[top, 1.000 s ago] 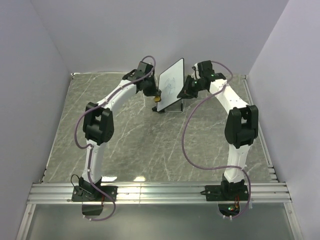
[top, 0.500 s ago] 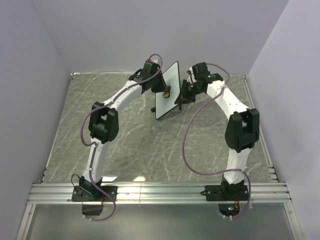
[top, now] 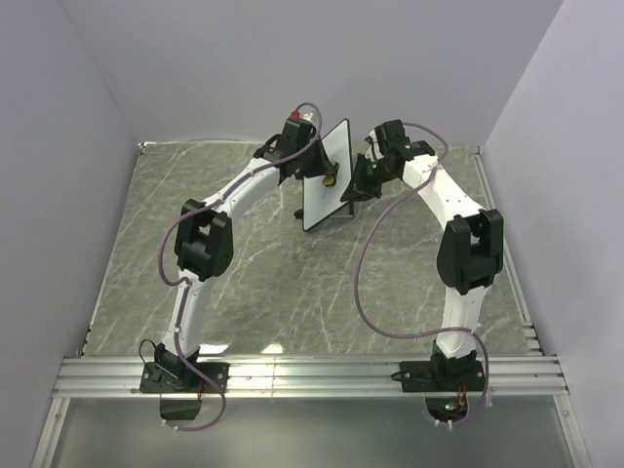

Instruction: Erase the whiteboard

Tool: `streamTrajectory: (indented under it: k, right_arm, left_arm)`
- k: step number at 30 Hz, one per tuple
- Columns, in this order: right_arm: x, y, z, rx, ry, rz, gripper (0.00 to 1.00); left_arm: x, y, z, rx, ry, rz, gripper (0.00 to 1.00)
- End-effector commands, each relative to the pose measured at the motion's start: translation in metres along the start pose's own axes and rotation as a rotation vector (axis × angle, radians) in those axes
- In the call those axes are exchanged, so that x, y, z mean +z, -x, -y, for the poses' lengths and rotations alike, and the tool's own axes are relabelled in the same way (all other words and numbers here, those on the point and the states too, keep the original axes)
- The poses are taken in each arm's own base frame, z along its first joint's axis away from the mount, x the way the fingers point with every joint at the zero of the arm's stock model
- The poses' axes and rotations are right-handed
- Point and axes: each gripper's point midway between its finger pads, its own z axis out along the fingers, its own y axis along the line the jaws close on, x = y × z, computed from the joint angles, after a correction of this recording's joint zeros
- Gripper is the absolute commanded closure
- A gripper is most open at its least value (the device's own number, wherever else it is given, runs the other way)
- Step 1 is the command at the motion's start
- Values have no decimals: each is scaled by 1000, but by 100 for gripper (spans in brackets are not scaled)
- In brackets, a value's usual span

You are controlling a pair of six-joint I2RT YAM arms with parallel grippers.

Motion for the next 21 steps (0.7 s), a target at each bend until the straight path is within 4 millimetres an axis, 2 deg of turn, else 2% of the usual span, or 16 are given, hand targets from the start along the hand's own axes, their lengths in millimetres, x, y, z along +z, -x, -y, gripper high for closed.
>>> streamTrajectory:
  k: [1, 2, 3, 4, 6, 7, 8, 9, 10, 12, 13, 15, 16, 21]
  right_arm:
    - [17, -15, -9, -4, 12, -83, 100]
    - [18, -15, -10, 1, 16, -85, 100]
    - [17, -14, -10, 5, 19, -85, 100]
    - [17, -15, -11, 4, 20, -87, 100]
    - [14, -17, -13, -7, 23, -93, 100]
    - [11, -20, -13, -10, 19, -103, 100]
    - [7, -22, -12, -25, 20, -105, 100]
    - [5, -24, -13, -30, 19, -109, 100]
    - [4, -30, -9, -22, 8, -124, 100]
    - [-5, -38, -12, -20, 25, -125, 100]
    - [-2, -47, -7, -8, 21, -146, 100]
    - [-2, -60, -6, -17, 17, -167, 100]
    - [-1, -63, -6, -29, 10, -174, 100]
    - [8, -67, -8, -50, -9, -207, 100]
  left_arm:
    - [7, -27, 55, 47, -148, -54, 100]
    - [11, -23, 46, 47, -108, -41, 100]
    - [21, -34, 28, 38, -59, -83, 100]
    - [23, -22, 19, 26, -46, -66, 100]
    - [36, -24, -8, -10, -6, -81, 100]
    - [39, -17, -26, -33, 15, -74, 100]
    - [43, -15, -36, -40, 21, -72, 100]
    - [54, -23, -54, -44, 44, -92, 100]
    - [55, -10, -65, -51, 58, -76, 100]
    - [69, -17, -84, -50, 73, -104, 100]
    - [68, -10, -88, -51, 62, -94, 100]
    - [70, -13, -91, -40, 44, -103, 100]
    - [71, -21, -96, -34, 52, -116, 100]
    - [75, -33, -113, -31, 78, -137, 100]
